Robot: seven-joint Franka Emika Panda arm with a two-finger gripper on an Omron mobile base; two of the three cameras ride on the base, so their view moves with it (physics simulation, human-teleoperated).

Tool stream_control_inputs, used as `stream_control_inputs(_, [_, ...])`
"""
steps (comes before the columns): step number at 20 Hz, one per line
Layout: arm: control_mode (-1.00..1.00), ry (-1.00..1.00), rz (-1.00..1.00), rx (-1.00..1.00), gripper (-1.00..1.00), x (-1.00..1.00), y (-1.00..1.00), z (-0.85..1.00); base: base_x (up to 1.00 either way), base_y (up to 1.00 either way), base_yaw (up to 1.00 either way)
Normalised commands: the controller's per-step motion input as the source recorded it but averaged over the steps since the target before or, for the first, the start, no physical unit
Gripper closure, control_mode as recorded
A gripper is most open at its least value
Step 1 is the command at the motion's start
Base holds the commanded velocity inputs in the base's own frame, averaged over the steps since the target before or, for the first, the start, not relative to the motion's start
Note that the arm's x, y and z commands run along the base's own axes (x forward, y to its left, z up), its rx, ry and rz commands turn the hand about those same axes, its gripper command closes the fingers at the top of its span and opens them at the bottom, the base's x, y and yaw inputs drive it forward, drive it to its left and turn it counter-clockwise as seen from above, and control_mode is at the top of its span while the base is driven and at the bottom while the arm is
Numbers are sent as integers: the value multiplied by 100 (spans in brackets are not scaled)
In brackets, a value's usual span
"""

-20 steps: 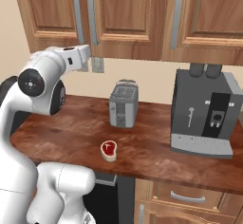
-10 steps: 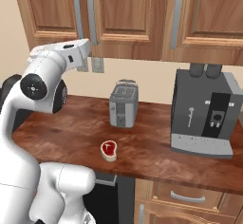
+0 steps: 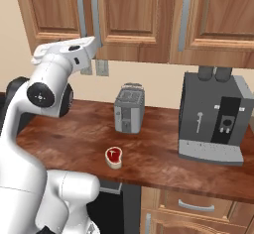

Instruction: Retrieve the tupperware from the cabinet, then place the raw meat into the tupperware to avoid contamination.

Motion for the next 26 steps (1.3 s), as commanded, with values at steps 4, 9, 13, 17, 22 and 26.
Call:
stream_control_inputs(4, [-100, -8, 0, 0, -100, 0, -9, 10, 0, 0, 0])
stream_control_inputs(9, [-100, -5, 0, 0, -100, 0, -6, 8, 0, 0, 0])
stream_control_inputs(13, [-100, -1, 0, 0, -100, 0, -2, 2, 0, 0, 0])
stream_control_inputs(17, [-100, 0, 0, 0, -100, 1, -1, 0, 0, 0, 0])
stream_control_inputs(22, [-100, 0, 0, 0, -100, 6, -3, 0, 0, 0, 0])
stream_control_inputs(26, [-100, 0, 0, 0, -100, 14, -6, 0, 0, 0, 0])
